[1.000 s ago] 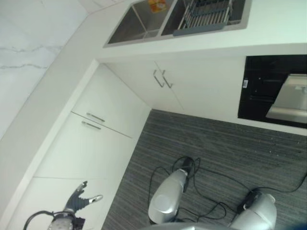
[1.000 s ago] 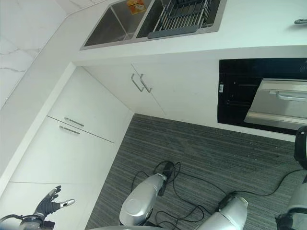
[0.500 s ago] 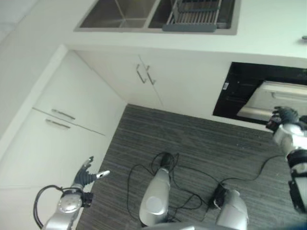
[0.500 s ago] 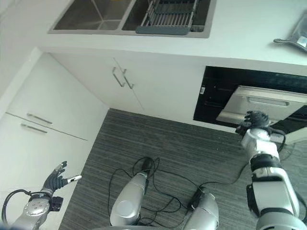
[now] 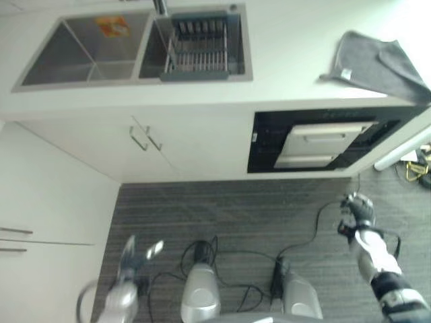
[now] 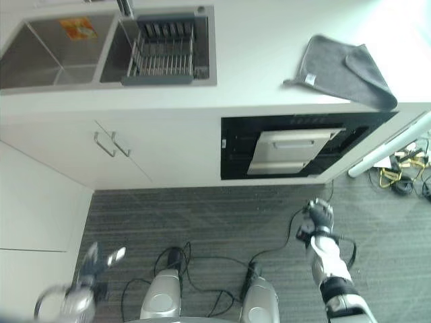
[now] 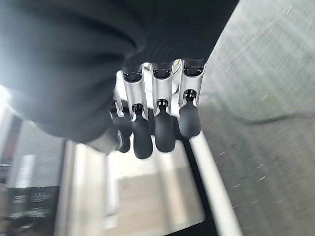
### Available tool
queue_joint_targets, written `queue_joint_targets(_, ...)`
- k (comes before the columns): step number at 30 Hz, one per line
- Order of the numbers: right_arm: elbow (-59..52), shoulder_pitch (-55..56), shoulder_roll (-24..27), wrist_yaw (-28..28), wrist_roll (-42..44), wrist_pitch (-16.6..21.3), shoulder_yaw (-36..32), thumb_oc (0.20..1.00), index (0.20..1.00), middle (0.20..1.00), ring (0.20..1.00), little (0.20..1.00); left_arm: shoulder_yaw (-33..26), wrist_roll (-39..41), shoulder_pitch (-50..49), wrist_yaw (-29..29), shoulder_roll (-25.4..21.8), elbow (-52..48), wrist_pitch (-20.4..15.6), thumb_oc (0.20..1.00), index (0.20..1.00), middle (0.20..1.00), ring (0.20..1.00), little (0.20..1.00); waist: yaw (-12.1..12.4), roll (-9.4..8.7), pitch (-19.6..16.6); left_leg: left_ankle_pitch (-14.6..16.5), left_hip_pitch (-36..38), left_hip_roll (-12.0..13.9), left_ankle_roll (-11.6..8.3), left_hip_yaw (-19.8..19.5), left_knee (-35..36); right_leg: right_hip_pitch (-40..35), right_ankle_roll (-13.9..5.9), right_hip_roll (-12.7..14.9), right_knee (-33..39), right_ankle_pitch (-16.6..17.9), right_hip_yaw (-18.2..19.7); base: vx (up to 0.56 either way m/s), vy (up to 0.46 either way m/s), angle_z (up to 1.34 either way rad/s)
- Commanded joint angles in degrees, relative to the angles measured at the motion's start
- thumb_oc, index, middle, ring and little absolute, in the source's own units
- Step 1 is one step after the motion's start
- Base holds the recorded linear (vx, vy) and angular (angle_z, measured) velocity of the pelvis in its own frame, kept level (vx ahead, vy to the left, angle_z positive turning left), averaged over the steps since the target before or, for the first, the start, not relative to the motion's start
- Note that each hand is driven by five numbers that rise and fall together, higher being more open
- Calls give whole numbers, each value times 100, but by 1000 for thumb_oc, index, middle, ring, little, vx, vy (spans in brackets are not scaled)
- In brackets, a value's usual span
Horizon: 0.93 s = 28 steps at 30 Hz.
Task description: Place the dishes in the dishwasher.
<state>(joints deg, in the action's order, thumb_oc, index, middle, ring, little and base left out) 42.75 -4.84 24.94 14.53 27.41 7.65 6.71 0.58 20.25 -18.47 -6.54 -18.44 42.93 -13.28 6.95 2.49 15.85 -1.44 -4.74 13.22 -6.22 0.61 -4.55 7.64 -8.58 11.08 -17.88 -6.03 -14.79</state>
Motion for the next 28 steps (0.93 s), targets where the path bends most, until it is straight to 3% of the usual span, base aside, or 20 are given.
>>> queue_joint_targets(1, -85, -258, 45, -497, -429, 179, -161, 1000, 1000, 1000, 1000, 1000, 70, 146, 745, 1036, -573, 100, -270, 1000, 1000, 1000, 1000, 1000, 30, -230, -147, -331, -548, 107, -251, 406, -249, -1194, 269, -96, 1306, 79, 12, -3, 26, 12)
queue_joint_targets(3, 243, 6, -32, -947, -139, -58, -348, 1000, 1000, 1000, 1000, 1000, 26, 82, 1011, 1331, -444, 524, -29, 1000, 1000, 1000, 1000, 1000, -214, -356, -261, 52, -465, -4, -151, 969, -765, -1340, 265, 58, 1554, 233, -230, -4, 149, 61)
queue_joint_targets(4, 396, 65, -68, -1122, -49, -115, -391, 1000, 1000, 1000, 1000, 1000, 71, 43, 1123, 1372, -411, 593, 118, 1000, 1000, 1000, 1000, 1000, -258, -391, -295, 192, -377, -88, -143, 1028, -866, -1399, 227, 107, 1663, 321, -285, 13, 283, 152)
queue_joint_targets(7, 953, 98, -252, -1394, 31, -312, -489, 1000, 1000, 1000, 1000, 1000, 125, -22, 1374, 1534, -299, 910, 309, 1000, 1000, 1000, 1000, 1000, -375, -365, -523, 151, 296, -313, -54, 1289, -59, -1368, 0, 211, 1902, 596, -372, 81, 371, 55)
queue_joint_targets(8, 1311, 144, -422, -1470, 74, -275, -577, 1000, 1000, 1000, 1000, 1000, 246, -219, 1506, 1586, -248, 1113, 322, 1000, 1000, 1000, 1000, 1000, -427, -376, -635, 147, 610, -452, 21, 1327, 344, -1335, -168, 312, 1941, 787, -330, 122, 403, -10)
queue_joint_targets(11, 1709, 230, -604, -1692, 173, -82, -693, 1000, 1000, 1000, 1000, 1000, 425, -355, 1703, 1652, -260, 1387, 344, 1000, 1000, 1000, 1000, 1000, -508, -380, -730, 219, 887, -607, 170, 1339, 670, -1195, -231, 430, 1618, 815, -280, 109, 355, 2)
queue_joint_targets(14, 2029, 297, -753, -1618, -138, 47, -642, 1000, 1000, 1000, 1000, 1000, 514, -260, 1883, 1780, -258, 1847, 454, 1000, 1000, 1000, 1000, 1000, -662, -306, -814, 315, 1064, -717, 361, 1222, 860, -960, -202, 304, 1011, 712, -9, 100, 162, 8)
queue_joint_targets(16, 2457, 298, -856, -1611, -293, 123, -594, 1000, 1000, 1000, 1000, 1000, 562, 142, 1998, 1830, -127, 2313, 544, 1000, 1000, 1000, 1000, 1000, -872, -275, -919, 333, 1149, -759, 412, 1004, 945, -939, -42, -185, 1299, 492, 537, 123, -32, 0)
queue_joint_targets(17, 2579, 312, -877, -1661, -404, 130, -570, 1000, 1000, 1000, 1000, 1000, 490, 199, 2041, 1853, -55, 2459, 595, 1000, 1000, 1000, 1000, 1000, -911, -319, -977, 345, 1160, -817, 403, 945, 955, -1012, 9, -276, 1680, 605, 669, 90, -111, 9)
queue_joint_targets(19, 2734, 266, -922, -1705, -658, -55, -517, 1000, 1000, 1000, 1000, 1000, 306, 388, 2075, 1866, 80, 2652, 686, 1000, 1000, 1000, 1000, 1000, -912, -357, -1062, 366, 1173, -842, 367, 987, 955, -1157, 33, -290, 2050, 774, 619, 52, -160, 55)
queue_joint_targets(20, 2903, 284, -956, -1803, -563, -337, -467, 1000, 1000, 1000, 1000, 1000, 79, 803, 2099, 1869, 216, 2748, 781, 1000, 1000, 1000, 1000, 1000, -909, -358, -1200, 350, 1173, -817, 306, 994, 955, -1280, 76, -365, 2288, 836, 660, 37, -171, 57)
queue_joint_targets(28, 3070, 325, -1001, -1852, -523, -617, -528, 1000, 1000, 1000, 1000, 1000, -131, 895, 1997, 2072, 422, 2998, 761, 1000, 1000, 1000, 1000, 1000, -918, -372, -1414, 403, 1402, -669, 255, 1018, 955, -1573, 241, -534, 2288, 599, 631, 78, -90, 1)
